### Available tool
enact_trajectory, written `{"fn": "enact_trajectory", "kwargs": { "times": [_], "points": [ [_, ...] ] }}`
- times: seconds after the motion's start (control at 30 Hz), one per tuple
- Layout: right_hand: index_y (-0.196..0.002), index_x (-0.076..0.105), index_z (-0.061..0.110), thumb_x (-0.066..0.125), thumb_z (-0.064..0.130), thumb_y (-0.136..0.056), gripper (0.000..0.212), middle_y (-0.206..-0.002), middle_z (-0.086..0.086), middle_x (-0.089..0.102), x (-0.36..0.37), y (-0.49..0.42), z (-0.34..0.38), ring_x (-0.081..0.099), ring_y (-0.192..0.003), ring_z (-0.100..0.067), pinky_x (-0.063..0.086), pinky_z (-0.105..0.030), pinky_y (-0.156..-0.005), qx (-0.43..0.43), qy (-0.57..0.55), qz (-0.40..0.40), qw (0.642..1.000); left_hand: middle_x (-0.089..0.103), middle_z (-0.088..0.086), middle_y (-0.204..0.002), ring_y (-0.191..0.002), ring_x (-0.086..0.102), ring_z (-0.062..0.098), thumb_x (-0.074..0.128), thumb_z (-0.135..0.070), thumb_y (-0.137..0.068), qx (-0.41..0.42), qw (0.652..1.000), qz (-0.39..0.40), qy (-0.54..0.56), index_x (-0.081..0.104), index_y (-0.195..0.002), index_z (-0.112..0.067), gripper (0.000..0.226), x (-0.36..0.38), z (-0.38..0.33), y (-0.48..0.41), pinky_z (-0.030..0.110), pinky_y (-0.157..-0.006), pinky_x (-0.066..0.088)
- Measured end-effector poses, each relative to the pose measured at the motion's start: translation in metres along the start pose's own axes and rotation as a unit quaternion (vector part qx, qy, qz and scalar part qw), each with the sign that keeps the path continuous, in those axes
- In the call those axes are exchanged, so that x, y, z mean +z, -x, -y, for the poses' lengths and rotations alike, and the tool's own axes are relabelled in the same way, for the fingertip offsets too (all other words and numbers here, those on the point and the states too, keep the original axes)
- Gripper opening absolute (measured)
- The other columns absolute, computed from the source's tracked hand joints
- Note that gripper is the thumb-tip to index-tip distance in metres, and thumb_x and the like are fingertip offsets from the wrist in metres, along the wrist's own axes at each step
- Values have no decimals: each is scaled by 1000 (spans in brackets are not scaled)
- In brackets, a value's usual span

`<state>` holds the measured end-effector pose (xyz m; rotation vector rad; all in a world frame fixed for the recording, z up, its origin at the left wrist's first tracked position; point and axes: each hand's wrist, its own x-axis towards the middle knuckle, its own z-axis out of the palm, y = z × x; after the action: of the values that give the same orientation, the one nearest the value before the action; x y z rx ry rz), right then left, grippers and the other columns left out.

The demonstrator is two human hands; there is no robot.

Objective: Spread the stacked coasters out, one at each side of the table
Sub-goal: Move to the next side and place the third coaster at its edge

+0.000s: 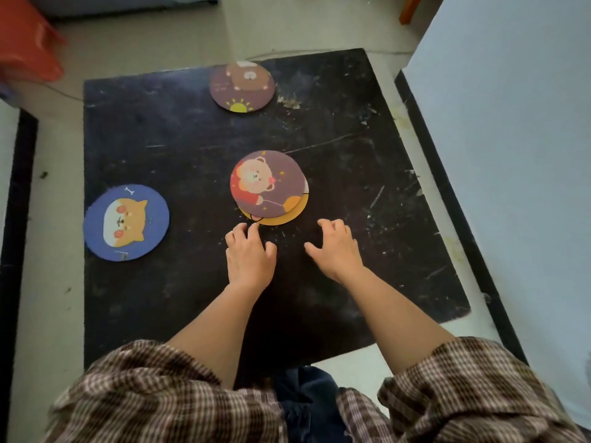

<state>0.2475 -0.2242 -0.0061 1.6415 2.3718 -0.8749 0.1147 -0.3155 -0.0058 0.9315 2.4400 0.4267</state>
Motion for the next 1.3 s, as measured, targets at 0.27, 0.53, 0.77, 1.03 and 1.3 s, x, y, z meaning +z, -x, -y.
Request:
{"fn": "enact_trajectory", "kwargs": {
  "times": [0.27,0.53,0.77,1.03,1.3],
  "points": [
    [-131,45,18,52,41,-88,49,-131,-8,46,-6,-57,26,38,-122,-25,38,-43,-97,-24,-15,-45,999,32,13,-147,-136,24,31,50,-32,-91,-7,999,-48,1,32,-141,-10,57,-14,-3,-74,47,-107,30],
    [-127,51,13,45,42,-91,46,-119,-6,49,3,-71,37,43,-111,-20,43,-36,-89,-11,-1,-82,997,31,13,-148,-137,22,30,46,-35,-92,-73,996,-50,0,49,-124,-3,45,-18,-9,-107,48,-107,28],
    [-122,59,12,60,33,-86,41,-113,-1,49,5,-76,51,43,-97,-9,41,-22,-73,92,-202,-113,969,52,9,-127,-120,43,24,58,-29,-89,-103,980,-116,125,56,-121,-11,37,-24,-9,-108,35,-92,43],
    [-123,53,24,72,22,-78,49,-109,0,63,-4,-74,58,60,-96,-16,56,-31,-78,137,-442,-72,883,64,4,-116,-95,59,12,62,-15,-88,-232,887,-83,391,60,-119,-17,31,-39,-18,-106,29,-75,55],
    [-124,56,10,68,18,-80,47,-105,-8,68,-21,-49,39,65,-93,-20,52,-27,-66,196,-554,17,809,62,2,-104,-85,62,15,57,-5,-88,-278,818,-34,503,58,-104,-28,28,-39,-17,-59,26,-57,49]
  ]
}}
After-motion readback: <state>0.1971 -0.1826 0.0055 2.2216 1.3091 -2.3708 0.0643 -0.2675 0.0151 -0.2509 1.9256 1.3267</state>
